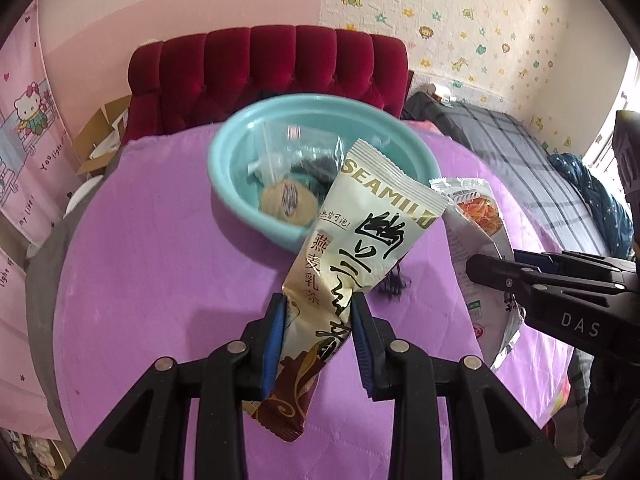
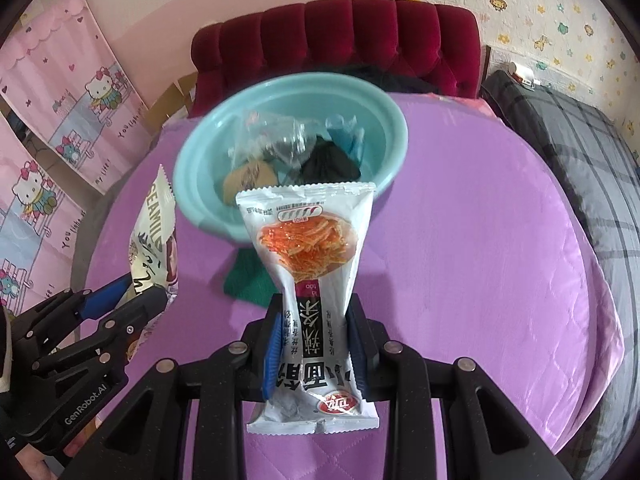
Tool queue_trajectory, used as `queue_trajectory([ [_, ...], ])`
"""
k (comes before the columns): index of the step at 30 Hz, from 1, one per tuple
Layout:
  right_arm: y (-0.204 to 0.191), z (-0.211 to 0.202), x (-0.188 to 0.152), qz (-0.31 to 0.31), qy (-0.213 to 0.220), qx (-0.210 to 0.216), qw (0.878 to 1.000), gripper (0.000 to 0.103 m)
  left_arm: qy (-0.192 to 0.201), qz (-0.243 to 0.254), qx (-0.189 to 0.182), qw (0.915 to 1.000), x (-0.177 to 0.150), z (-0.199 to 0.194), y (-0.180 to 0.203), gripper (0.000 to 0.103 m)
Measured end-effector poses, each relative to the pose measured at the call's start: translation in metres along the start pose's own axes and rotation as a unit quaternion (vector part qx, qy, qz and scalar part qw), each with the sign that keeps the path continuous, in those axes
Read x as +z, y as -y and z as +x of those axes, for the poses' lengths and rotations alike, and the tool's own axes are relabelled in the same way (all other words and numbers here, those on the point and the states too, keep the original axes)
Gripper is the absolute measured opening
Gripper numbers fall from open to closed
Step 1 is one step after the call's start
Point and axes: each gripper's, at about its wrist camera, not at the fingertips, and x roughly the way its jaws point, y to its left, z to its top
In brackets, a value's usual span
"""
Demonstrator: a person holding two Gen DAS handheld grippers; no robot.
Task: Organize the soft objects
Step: 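Carry both snack packets over the teal basin and lower them in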
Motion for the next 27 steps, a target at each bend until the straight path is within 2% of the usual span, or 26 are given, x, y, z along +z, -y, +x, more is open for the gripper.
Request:
queue_trajectory([
  [14, 0.004, 0.008, 0.08, 0.0, 0.031, 0.013, 0.999, 0.031, 0.016, -0.006, -0.007, 0.9998, 0.057, 0.014, -0.007, 0.035],
  [27, 0.007, 0.047, 0.128, 0.006, 0.027, 0.019, 0.999, 0.031, 0.008, -0.001, -0.005, 1.0, 0.089, 0.049, -0.011, 0.035],
])
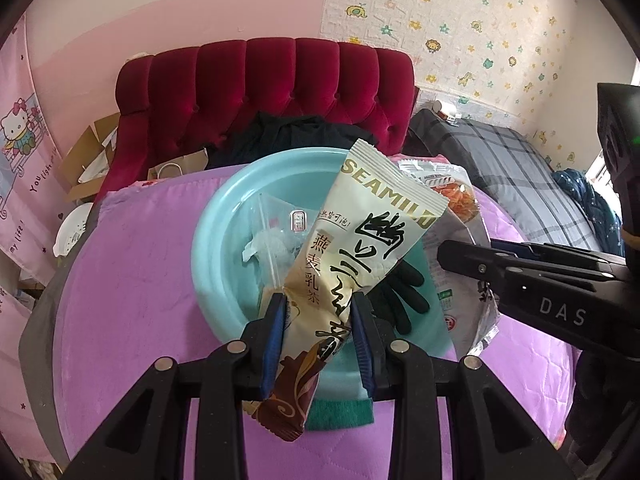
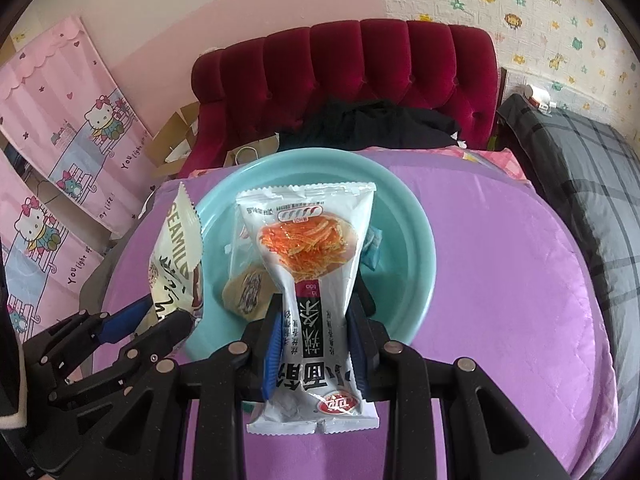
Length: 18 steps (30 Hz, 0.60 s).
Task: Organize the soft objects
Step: 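Carry both snack packets over the teal basin and lower them in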
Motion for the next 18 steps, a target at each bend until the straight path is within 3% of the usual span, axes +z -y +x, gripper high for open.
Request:
queue_trajectory([
  [18, 0.018, 0.088, 0.038, 0.035, -0.034, 0.015, 0.999, 0.031, -0.031, -0.021, -0.006, 0.9993, 0.025, 0.079, -0.014, 0.035],
])
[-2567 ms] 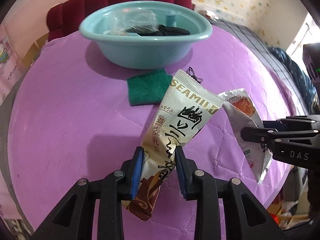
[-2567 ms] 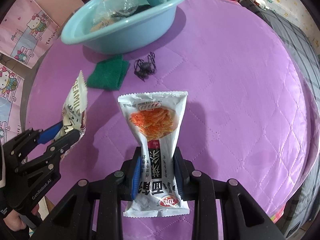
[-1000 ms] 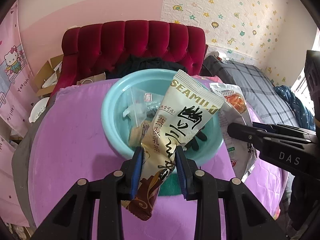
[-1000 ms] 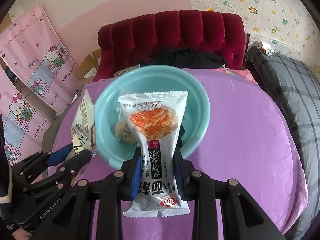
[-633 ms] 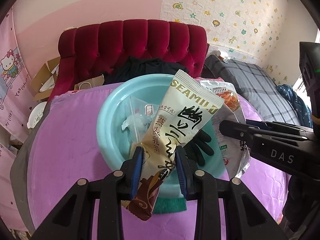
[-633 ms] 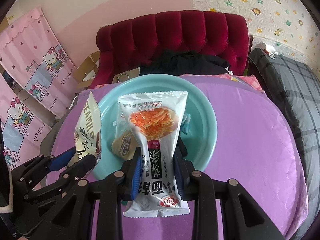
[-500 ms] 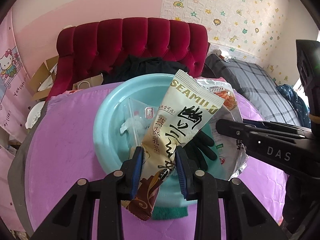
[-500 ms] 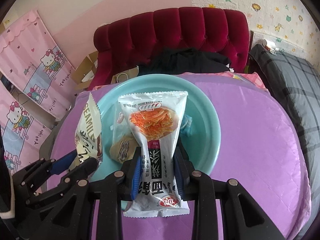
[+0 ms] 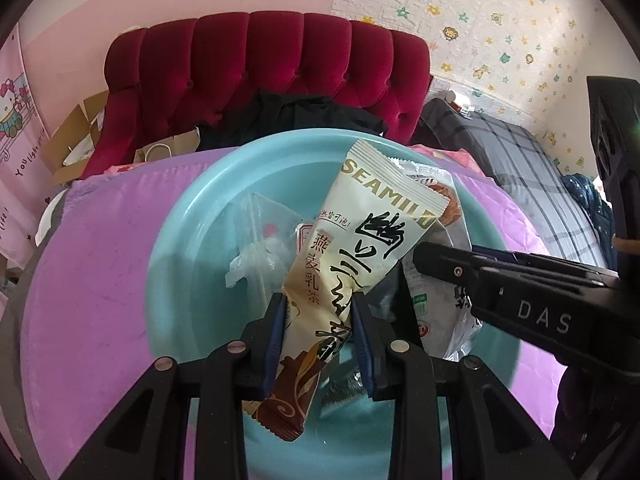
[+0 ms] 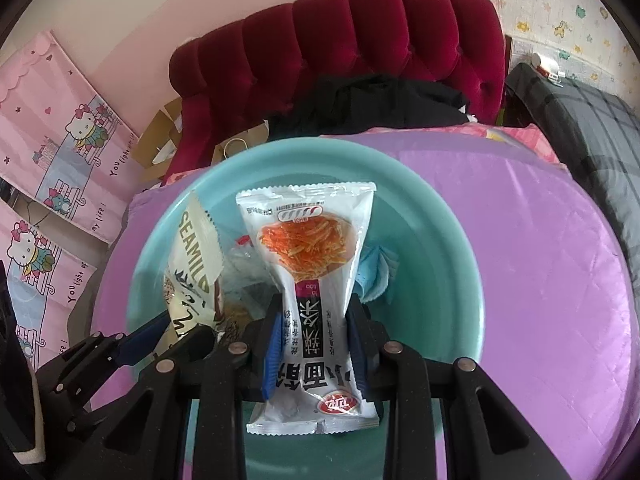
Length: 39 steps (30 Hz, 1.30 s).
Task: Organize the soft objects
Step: 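Carry both snack packets over the teal basin and lower them in, then open both tools to release the packets and withdraw from the basin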
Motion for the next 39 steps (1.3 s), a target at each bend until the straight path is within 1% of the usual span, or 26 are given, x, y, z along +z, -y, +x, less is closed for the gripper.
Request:
queue_trajectory([
  [7, -0.001, 0.024, 0.01, -0.008, -0.003, -0.004, 1.0, 0.031, -0.004, 0.011, 0.012, 0.9999, 0.009, 0.023, -0.003, 0.035],
  [10, -0.001, 0.029, 0.014, -0.01, -0.002, -0.011, 1.0, 0.031, -0.007, 0.015, 0.014, 0.9998, 0.01, 0.028, -0.003, 0.036],
  [14, 0.003, 0.037, 0.017, 0.0, -0.01, -0.005, 1.0, 0.032, -0.01, 0.023, 0.016, 0.9996, 0.01, 0.031, -0.003, 0.036],
  [22, 0.002, 0.027, 0.017, 0.002, 0.0, -0.003, 1.0, 0.035, -0.003, 0.018, 0.027, 0.9995, 0.01, 0.023, -0.006, 0.037],
  [26, 0.0, 0.015, 0.016, 0.0, 0.012, -0.002, 1.0, 0.043, 0.01, 0.022, 0.038, 0.999, 0.009, 0.012, 0.0, 0.037],
  [27, -0.001, 0.012, 0.016, -0.001, 0.015, -0.003, 1.0, 0.046, 0.015, 0.023, 0.042, 0.9988, 0.008, 0.01, 0.0, 0.042],
  [28, -0.001, 0.009, 0.016, -0.001, 0.019, -0.005, 1.0, 0.047, 0.02, 0.023, 0.045, 0.9985, 0.007, 0.007, 0.0, 0.056],
  [30, -0.001, -0.001, 0.016, -0.002, 0.031, -0.012, 0.999, 0.051, 0.026, 0.018, 0.042, 0.9986, 0.006, 0.0, 0.0, 0.071],
  [31, -0.001, -0.005, 0.016, -0.001, 0.036, -0.016, 0.999, 0.053, 0.029, 0.015, 0.04, 0.9987, 0.005, -0.003, -0.001, 0.072],
  [32, -0.001, -0.008, 0.016, -0.001, 0.039, -0.017, 0.999, 0.058, 0.033, 0.013, 0.041, 0.9985, 0.004, -0.005, -0.001, 0.073],
  [34, -0.001, -0.014, 0.014, 0.0, 0.044, -0.021, 0.999, 0.07, 0.036, 0.013, 0.044, 0.9983, 0.003, -0.01, -0.001, 0.091],
  [35, -0.002, -0.017, 0.013, -0.001, 0.048, -0.024, 0.999, 0.073, 0.039, 0.012, 0.043, 0.9982, 0.002, -0.013, -0.001, 0.091],
  [36, -0.002, -0.019, 0.011, -0.002, 0.05, -0.024, 0.998, 0.08, 0.04, 0.012, 0.044, 0.9981, 0.0, -0.015, -0.001, 0.092],
  [37, -0.003, -0.021, 0.01, -0.002, 0.051, -0.026, 0.998, 0.084, 0.041, 0.013, 0.048, 0.9979, -0.001, -0.016, -0.001, 0.098],
  [38, -0.003, -0.023, 0.007, -0.002, 0.054, -0.029, 0.998, 0.092, 0.041, 0.014, 0.051, 0.9978, -0.003, -0.018, 0.0, 0.102],
  [39, -0.003, -0.024, 0.005, -0.003, 0.055, -0.032, 0.998, 0.1, 0.043, 0.015, 0.052, 0.9976, -0.005, -0.02, 0.002, 0.103],
])
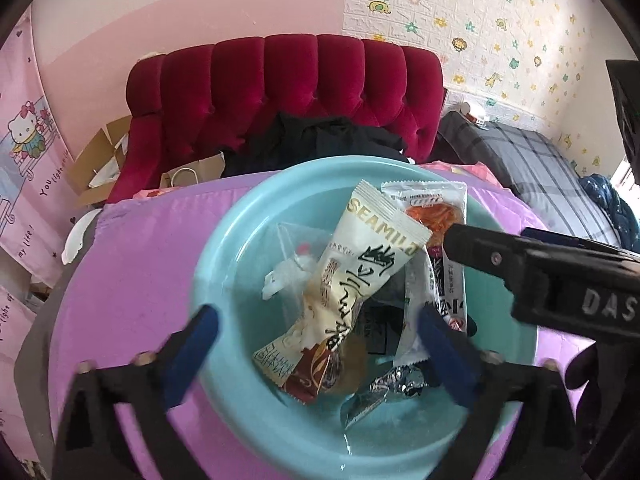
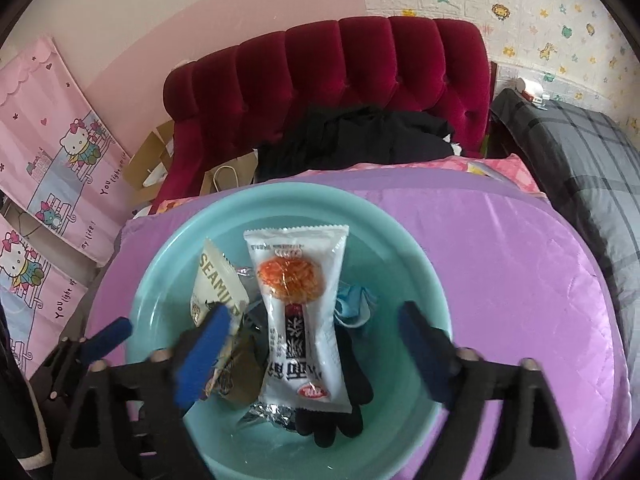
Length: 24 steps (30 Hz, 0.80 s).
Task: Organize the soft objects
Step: 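Open both tools to release the packets and withdraw from the basin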
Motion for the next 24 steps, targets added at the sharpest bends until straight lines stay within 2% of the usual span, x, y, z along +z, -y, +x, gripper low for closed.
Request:
queue_trajectory([
  [2, 0.0, -0.003, -0.005, -0.003, 0.0, -0.004, 1.0, 0.103, 0.001, 0.004, 0.007, 1.0, -0.003, -0.003, 0.001, 0.103],
  [10, 0.002, -0.023, -0.022, -0.005, 0.006, -0.008, 1.0, 0.103, 0.005, 0.014, 0.024, 0.9996, -0.02, -0.024, 0.007, 0.103],
  [24, 0.002, -0.067, -0.066, -0.022, 0.017, -0.007, 1.0, 0.103, 0.019, 0.03, 0.024, 0.9991, -0.056, -0.068, 0.015, 0.103],
])
